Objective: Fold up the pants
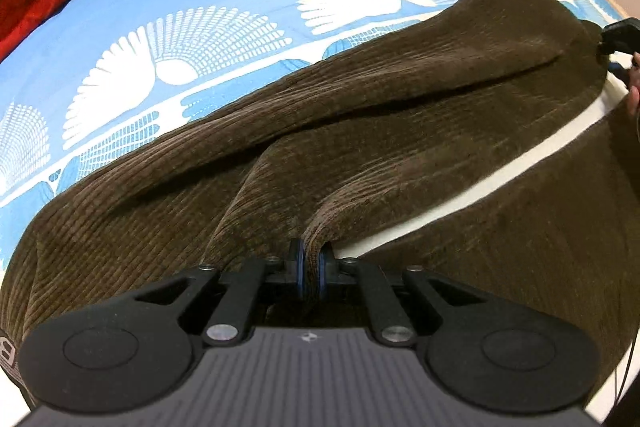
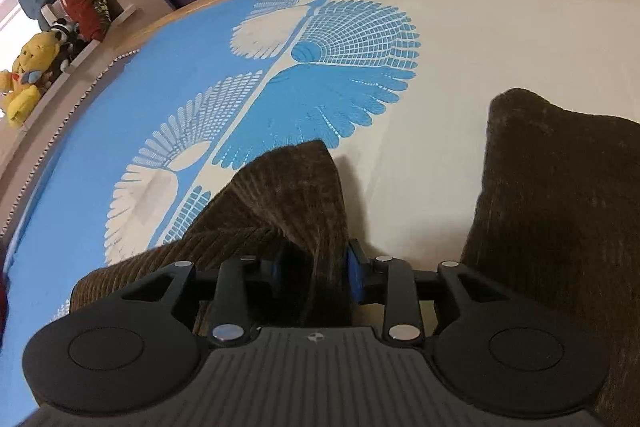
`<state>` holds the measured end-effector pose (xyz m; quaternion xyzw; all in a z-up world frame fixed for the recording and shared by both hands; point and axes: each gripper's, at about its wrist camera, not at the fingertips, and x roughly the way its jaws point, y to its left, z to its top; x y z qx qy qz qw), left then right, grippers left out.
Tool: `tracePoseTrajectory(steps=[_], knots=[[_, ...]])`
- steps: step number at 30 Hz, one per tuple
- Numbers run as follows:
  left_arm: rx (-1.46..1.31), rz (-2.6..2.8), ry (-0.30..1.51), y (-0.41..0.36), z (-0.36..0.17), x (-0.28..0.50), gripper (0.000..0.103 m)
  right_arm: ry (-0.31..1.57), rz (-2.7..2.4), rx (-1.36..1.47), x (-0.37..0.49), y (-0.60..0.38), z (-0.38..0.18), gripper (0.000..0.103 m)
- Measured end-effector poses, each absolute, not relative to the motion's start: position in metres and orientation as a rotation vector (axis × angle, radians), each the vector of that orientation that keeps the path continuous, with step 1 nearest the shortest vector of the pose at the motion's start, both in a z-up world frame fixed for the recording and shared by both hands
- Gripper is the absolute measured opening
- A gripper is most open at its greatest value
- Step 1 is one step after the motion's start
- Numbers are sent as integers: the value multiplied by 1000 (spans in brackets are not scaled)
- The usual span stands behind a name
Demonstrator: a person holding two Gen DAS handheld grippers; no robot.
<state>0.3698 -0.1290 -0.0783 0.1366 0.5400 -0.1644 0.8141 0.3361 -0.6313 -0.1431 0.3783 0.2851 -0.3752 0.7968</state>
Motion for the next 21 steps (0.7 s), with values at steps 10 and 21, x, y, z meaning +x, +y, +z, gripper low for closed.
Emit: tracePoseTrajectory(steps=[10,21], knots=[[298,-377,1157,-127,-83,370,7,302,-158,652,370,-591,-32,7],[331,-391,1153,-132,-83,365,7,723,-826,798,335,-651,-143,5]])
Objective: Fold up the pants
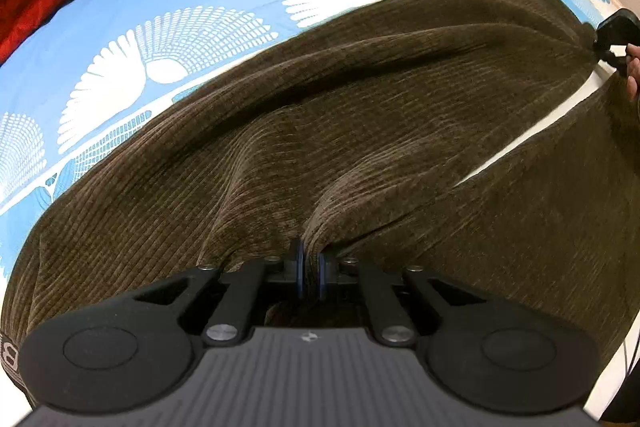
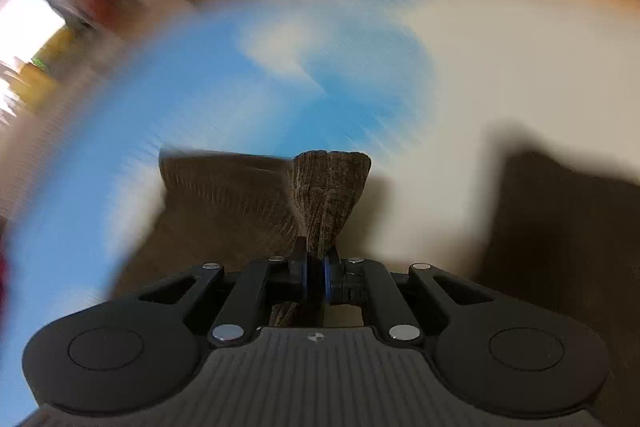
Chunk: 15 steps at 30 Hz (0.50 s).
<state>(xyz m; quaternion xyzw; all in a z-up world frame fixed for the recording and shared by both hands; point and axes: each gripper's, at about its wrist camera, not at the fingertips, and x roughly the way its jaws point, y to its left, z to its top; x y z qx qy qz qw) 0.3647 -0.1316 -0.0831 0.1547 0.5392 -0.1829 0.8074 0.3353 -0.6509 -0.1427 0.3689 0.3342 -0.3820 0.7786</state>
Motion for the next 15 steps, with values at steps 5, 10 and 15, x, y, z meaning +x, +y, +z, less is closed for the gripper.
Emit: tracePoseTrajectory(steps=[5,10,15], knots=[[312,-404,1161,-132,-83,368,8,608,-795,720,336,-645,-119,7],[194,-490,1180,-121,-74,370,34,703,-922,739,336,-651,-135,13],[0,-437,1082,-69,-41,378,53,616,-986,685,334,-635,-105,36]])
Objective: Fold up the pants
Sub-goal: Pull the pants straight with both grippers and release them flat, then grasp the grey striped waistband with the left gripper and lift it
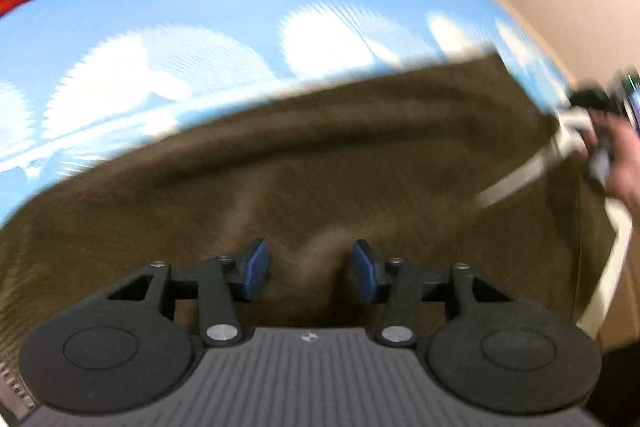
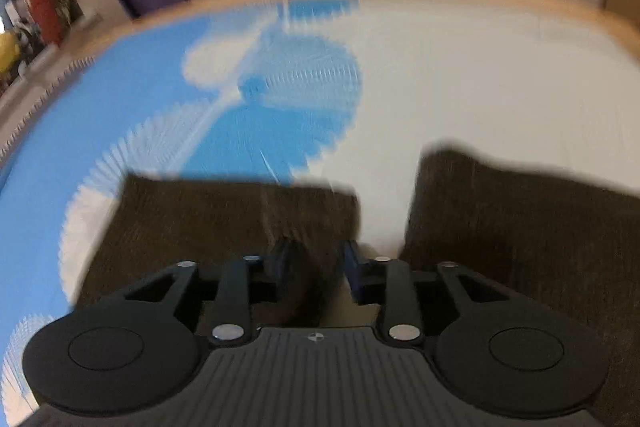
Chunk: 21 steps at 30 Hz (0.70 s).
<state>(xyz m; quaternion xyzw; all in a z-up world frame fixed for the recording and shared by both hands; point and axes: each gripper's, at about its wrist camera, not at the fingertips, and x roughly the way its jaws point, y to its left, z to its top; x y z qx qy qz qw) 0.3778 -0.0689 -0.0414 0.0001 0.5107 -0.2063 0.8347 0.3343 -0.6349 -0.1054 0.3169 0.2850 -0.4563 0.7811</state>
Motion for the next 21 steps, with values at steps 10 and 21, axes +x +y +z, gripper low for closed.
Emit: tracePoseTrajectory(steps=[10,21], knots=[[-96,332,1057,115,-71,389,86,367,-718,558,319,-554,19,49],[-130,295,1123,160,-119,379,76,570,-190,466,243,-437,71,58]])
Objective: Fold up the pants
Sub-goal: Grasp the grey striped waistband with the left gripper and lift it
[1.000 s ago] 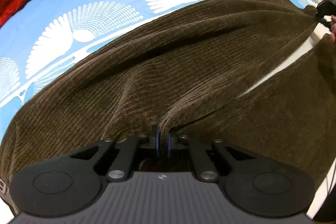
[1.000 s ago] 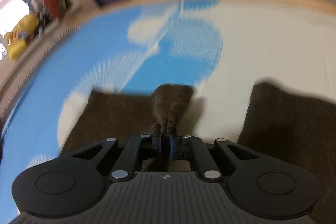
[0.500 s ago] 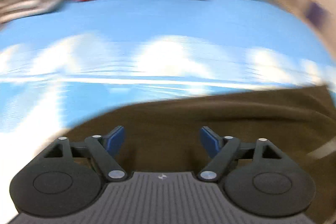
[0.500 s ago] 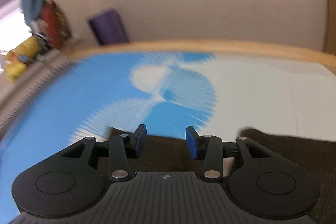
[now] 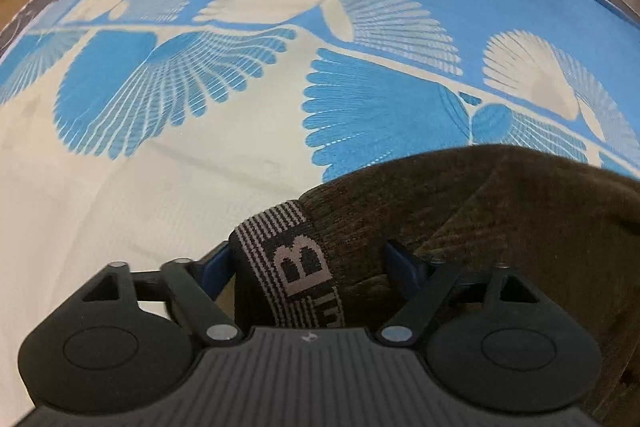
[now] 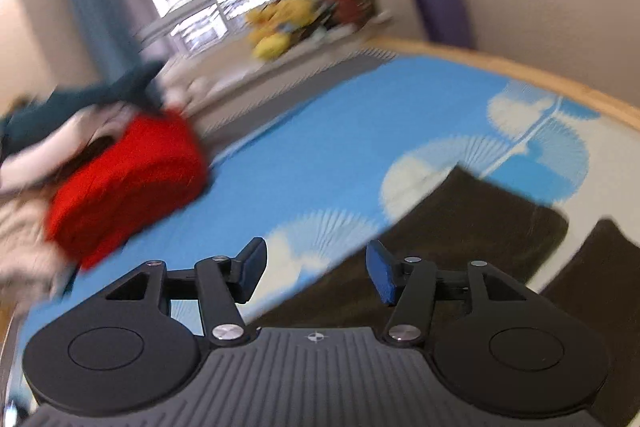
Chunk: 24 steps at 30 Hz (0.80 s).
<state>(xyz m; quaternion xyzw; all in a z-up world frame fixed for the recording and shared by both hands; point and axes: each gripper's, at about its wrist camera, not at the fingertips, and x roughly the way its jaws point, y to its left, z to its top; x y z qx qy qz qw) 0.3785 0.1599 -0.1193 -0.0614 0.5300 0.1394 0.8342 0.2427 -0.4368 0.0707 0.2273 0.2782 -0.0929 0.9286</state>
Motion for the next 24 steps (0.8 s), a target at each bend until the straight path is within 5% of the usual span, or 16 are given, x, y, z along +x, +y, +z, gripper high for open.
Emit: tracePoseTrajectory(steps=[2,7,24], knots=[[-99,259,1110,162,-115,377,49,617,-162,446,222,-424,63,58],[125,253,998,134,-88,366,47,688,-171,388,181,-403,39,57],[24,151,962,132,27,210,81,487,-81,-6,118,-395,65,59]])
